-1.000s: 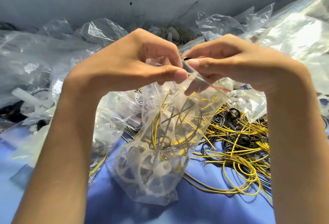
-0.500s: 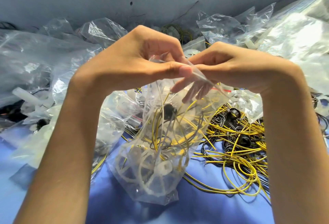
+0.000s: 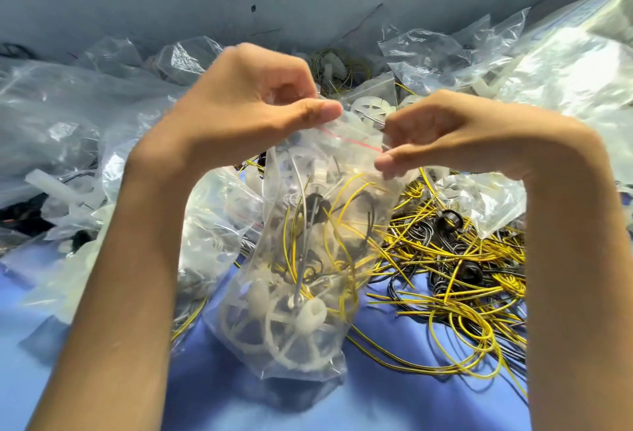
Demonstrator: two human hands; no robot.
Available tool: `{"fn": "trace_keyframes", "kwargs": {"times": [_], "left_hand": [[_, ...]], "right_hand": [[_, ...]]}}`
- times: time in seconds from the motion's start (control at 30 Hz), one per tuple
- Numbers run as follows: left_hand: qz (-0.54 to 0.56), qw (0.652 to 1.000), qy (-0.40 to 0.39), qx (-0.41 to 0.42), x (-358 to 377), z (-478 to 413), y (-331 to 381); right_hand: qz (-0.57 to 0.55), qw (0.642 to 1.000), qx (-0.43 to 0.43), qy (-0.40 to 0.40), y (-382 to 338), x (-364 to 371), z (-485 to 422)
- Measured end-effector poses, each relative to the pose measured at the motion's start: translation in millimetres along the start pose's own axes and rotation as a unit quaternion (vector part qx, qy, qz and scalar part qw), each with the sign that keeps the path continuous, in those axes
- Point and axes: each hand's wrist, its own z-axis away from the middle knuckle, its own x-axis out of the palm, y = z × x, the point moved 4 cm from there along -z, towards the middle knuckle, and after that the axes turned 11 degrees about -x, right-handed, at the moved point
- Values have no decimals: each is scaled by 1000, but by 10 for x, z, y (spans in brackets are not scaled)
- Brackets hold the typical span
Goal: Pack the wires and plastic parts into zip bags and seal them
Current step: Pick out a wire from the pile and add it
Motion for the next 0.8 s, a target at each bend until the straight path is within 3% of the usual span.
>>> {"fn": "trace_keyframes", "kwargs": {"times": [0.17, 0.37, 0.47, 0.7, 0.8], "left_hand": [[56, 993, 86, 55, -183, 35, 146], [-61, 995, 18, -74, -125, -41, -254], [-92, 991, -8, -95, -98, -94, -394], [-32, 962, -245, -118, 197, -6, -412], [-85, 945, -300, -94, 344, 7, -392]], "right_hand": [[-83, 977, -127, 152, -246, -193, 63], [-4, 987, -38, 158, -75, -166, 7], [-1, 990, -13, 139, -10, -166, 2], [-10, 999, 36, 25, 103, -19, -22], [18, 999, 41, -3, 127, 22, -36]]}}
